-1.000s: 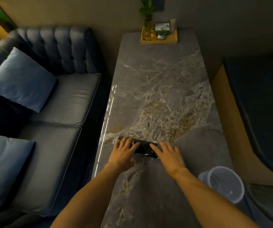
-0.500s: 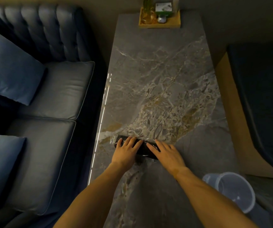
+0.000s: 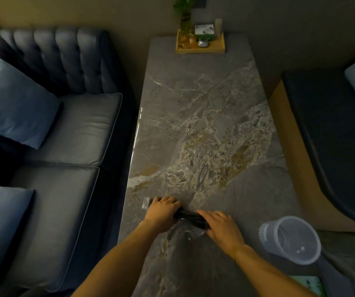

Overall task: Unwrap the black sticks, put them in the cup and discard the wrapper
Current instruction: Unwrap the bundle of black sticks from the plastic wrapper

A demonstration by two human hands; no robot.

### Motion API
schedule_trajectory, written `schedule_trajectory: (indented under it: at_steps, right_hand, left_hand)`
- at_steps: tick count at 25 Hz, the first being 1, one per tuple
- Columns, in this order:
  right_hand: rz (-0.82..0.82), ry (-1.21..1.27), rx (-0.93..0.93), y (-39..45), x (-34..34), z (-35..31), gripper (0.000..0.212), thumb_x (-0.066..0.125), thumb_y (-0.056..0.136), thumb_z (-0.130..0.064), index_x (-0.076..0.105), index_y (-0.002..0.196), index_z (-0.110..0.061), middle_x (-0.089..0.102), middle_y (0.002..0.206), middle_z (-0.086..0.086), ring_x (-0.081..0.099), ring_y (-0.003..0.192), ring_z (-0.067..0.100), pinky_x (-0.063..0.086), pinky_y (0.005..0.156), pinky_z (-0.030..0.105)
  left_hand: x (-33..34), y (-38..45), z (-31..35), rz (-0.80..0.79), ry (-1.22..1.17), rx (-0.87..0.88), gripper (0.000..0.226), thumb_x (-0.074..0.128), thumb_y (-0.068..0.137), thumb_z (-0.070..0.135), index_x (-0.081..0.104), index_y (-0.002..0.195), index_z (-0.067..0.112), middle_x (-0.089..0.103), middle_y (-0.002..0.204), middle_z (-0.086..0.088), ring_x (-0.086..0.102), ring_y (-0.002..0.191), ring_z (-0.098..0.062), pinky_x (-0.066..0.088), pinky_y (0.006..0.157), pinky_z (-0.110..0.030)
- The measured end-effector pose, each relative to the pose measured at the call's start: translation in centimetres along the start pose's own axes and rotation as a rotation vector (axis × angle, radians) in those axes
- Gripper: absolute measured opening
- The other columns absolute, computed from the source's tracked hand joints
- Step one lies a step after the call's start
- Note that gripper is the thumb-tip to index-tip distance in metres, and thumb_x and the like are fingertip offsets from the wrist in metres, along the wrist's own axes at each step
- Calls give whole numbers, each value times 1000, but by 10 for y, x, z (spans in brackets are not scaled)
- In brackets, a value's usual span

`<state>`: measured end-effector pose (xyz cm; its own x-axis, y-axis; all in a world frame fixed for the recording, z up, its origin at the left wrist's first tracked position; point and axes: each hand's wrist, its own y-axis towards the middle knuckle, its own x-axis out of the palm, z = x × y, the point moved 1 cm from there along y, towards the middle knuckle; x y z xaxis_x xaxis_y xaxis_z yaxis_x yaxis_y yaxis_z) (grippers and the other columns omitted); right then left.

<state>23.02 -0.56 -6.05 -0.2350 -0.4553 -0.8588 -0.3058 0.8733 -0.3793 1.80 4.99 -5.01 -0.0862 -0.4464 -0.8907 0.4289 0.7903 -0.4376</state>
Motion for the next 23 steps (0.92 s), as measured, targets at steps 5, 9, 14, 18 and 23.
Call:
schedule_trajectory:
  at_steps: [5,9,14,18,23]
  right_hand:
    - [36,551,35,-33,-9,-7,48,71,81,-17,58,125,-29,67,120,-4,61,108,17,50,94,33]
    - [76,1097,188,-53,-29,-16,38,75,79,-8,64,116,-11,71,103,2,66,95,14,54,83,18]
    - [223,1680,347,-67,-32,-48,47,78,69,-22,67,111,-6,73,107,19,67,101,34,52,93,48]
    - [292,1838,399,-75,-18,-72,42,77,70,-17,69,109,-4,72,107,24,67,99,38,54,91,49]
    - [251,1817,442,-88,5,-74,37,84,65,-21,74,98,-6,73,102,24,71,95,36,61,74,38]
  left_hand:
    - [-10,-18,11,-160,-220,30,32,60,78,39,60,107,26,68,111,-2,63,104,-28,47,88,-37]
    - [-20,-37,19,-370,-724,-1,28,65,79,15,67,108,14,67,97,-5,62,92,-19,47,77,-25]
    - [-18,-71,50,-520,-1304,-93,45,59,71,23,66,110,2,66,100,-12,63,91,-22,48,87,-31]
    - [2,-91,67,-550,-1586,-164,39,59,63,24,71,95,5,68,92,-11,61,85,-23,46,85,-32]
    - [22,-105,67,-444,-1339,-73,35,65,83,34,66,115,20,70,110,0,64,98,-14,50,96,-35]
